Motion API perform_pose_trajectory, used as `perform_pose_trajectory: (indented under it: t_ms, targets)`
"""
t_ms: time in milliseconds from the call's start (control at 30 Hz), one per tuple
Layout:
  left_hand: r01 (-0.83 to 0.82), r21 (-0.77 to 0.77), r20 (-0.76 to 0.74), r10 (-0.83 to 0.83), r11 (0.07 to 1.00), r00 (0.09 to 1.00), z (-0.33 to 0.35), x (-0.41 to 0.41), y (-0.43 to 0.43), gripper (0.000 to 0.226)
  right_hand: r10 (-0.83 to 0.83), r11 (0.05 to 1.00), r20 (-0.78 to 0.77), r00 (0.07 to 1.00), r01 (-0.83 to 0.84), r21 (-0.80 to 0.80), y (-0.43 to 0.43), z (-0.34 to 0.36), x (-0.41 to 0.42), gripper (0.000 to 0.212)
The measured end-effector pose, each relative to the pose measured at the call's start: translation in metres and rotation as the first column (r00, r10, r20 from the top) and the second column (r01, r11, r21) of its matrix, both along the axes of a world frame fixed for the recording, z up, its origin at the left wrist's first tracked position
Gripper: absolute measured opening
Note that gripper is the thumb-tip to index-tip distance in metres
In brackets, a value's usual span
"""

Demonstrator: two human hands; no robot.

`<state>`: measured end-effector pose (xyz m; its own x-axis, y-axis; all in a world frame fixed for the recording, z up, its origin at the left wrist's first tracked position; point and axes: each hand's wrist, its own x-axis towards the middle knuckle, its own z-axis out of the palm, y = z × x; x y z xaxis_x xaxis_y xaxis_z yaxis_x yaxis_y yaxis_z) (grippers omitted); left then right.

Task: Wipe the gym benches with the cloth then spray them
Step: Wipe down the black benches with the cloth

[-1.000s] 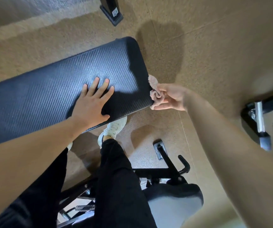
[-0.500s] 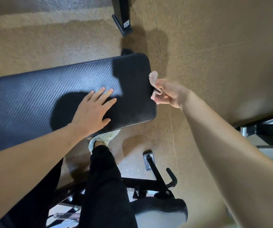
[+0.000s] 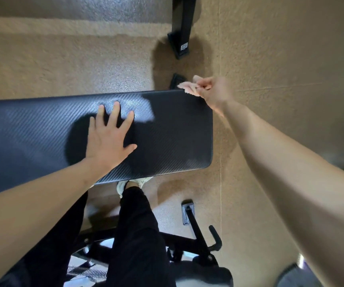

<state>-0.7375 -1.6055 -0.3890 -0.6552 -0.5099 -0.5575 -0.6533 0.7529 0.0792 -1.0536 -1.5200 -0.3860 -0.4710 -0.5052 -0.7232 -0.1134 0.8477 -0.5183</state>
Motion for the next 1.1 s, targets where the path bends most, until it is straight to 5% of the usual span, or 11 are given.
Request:
perform_pose_trajectory:
  t_ms: [67, 200, 400, 567, 700, 1000, 1100]
  targets:
    - [0.010, 0.010, 0.000, -0.010, 1.000, 1.000, 0.002, 0.002, -0.003, 0.098, 0.248, 0.968, -0.127, 0.960, -0.242, 0.065, -0.013, 0.000, 0.006, 0.020]
    - [0.044, 0.040, -0.048, -0.042, 0.998, 0.998, 0.005, 0.011, -0.014, 0.095, 0.459, 0.887, -0.191, 0.868, -0.458, 0.048, -0.035, 0.001, 0.032, 0.015]
    - [0.119, 0.104, -0.139, -0.105, 0.987, 0.985, 0.008, 0.029, -0.045, 0.073, 0.443, 0.870, -0.160, 0.882, -0.466, -0.161, -0.053, 0.003, 0.078, 0.020]
    - [0.114, 0.098, -0.177, -0.096, 0.989, 0.980, 0.004, 0.039, -0.065, 0.064, 0.579, 0.744, -0.359, 0.732, -0.654, -0.134, -0.046, -0.017, 0.099, 0.008]
    - [0.090, 0.097, -0.158, -0.074, 0.991, 0.985, 0.006, 0.042, -0.073, 0.063, 0.652, 0.709, -0.351, 0.672, -0.704, -0.031, -0.042, -0.015, 0.112, 0.061]
    - [-0.125, 0.110, -0.290, 0.152, 0.986, 0.945, 0.012, 0.054, -0.096, 0.052, 0.755, 0.596, -0.332, 0.566, -0.803, -0.015, -0.065, -0.012, 0.144, 0.081]
    - [-0.051, 0.104, -0.446, 0.092, 0.993, 0.890, 0.008, 0.045, -0.115, 0.050, 0.771, 0.552, -0.357, 0.527, -0.833, -0.035, -0.073, -0.014, 0.156, 0.086]
